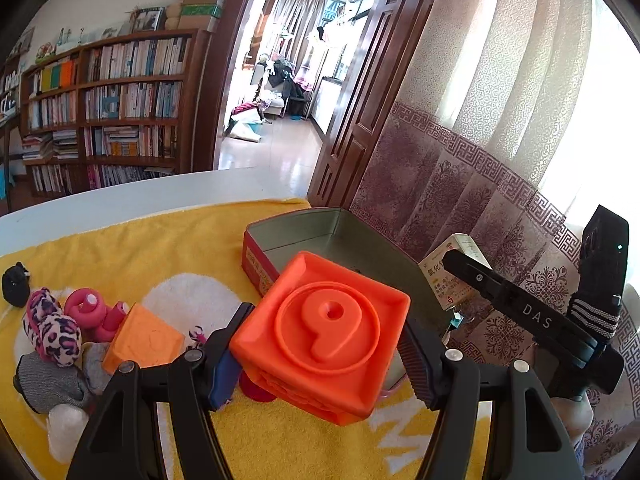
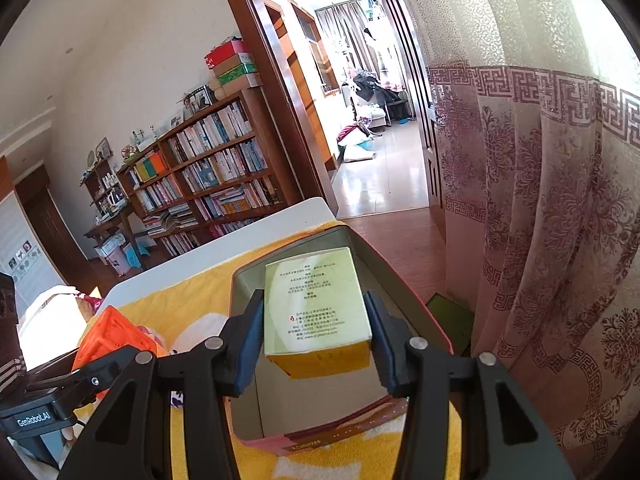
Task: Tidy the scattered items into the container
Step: 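Carry the block and box over the red tin and open both grippers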
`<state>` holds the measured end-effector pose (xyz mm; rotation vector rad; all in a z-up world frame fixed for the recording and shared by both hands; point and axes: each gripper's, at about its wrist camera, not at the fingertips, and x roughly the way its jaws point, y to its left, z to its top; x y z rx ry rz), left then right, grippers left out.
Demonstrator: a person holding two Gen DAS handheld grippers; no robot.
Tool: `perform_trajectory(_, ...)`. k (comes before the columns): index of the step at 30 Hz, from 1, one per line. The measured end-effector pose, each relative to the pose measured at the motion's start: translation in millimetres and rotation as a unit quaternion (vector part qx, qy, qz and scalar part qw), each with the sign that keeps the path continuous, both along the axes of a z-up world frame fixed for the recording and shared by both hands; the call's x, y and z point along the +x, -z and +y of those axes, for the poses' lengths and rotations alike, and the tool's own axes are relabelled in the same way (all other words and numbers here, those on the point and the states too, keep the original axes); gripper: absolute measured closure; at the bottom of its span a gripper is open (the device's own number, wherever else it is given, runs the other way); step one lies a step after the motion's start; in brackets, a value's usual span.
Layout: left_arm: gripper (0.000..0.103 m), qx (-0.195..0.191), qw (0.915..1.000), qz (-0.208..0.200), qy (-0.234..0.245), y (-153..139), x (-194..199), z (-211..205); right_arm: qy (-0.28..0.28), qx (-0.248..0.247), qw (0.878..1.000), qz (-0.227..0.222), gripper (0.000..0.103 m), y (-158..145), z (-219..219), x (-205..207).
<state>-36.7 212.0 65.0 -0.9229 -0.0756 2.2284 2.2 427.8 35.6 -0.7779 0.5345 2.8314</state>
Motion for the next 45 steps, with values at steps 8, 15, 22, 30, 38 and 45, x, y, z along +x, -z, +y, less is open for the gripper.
perform_trajectory(8,0.033,0.038,0.999,-0.023,0.003,-8.0,-32.9,47.3,0.013,-0.018,1.0,0.001,0.051,15.3,14.3,-12.4)
perform_trajectory(15,0.033,0.044,0.9984,-0.036,-0.002,-0.3,-50.2,76.9,0.003,0.0,1.0,-0.01,0.051,25.2,6.5,-17.9)
perform_trajectory(22,0.021,0.05,0.9967,-0.06,-0.02,16.4,-59.6,78.7,0.045,-0.001,0.999,-0.001,0.027,29.0,14.4,-11.7)
perform_trajectory(30,0.021,0.049,0.9974,-0.032,-0.042,2.7,-54.7,62.0,0.071,-0.003,0.997,0.012,0.024,29.8,21.8,-5.8)
perform_trajectory(38,0.006,0.05,0.9965,-0.025,-0.063,-2.0,-52.6,53.7,0.075,-0.011,0.997,0.01,0.024,33.5,27.0,-4.6)
perform_trajectory(45,0.006,0.045,0.996,-0.03,-0.071,0.2,-53.0,51.3,0.073,-0.02,0.997,0.005,0.024,36.9,29.0,-4.6)
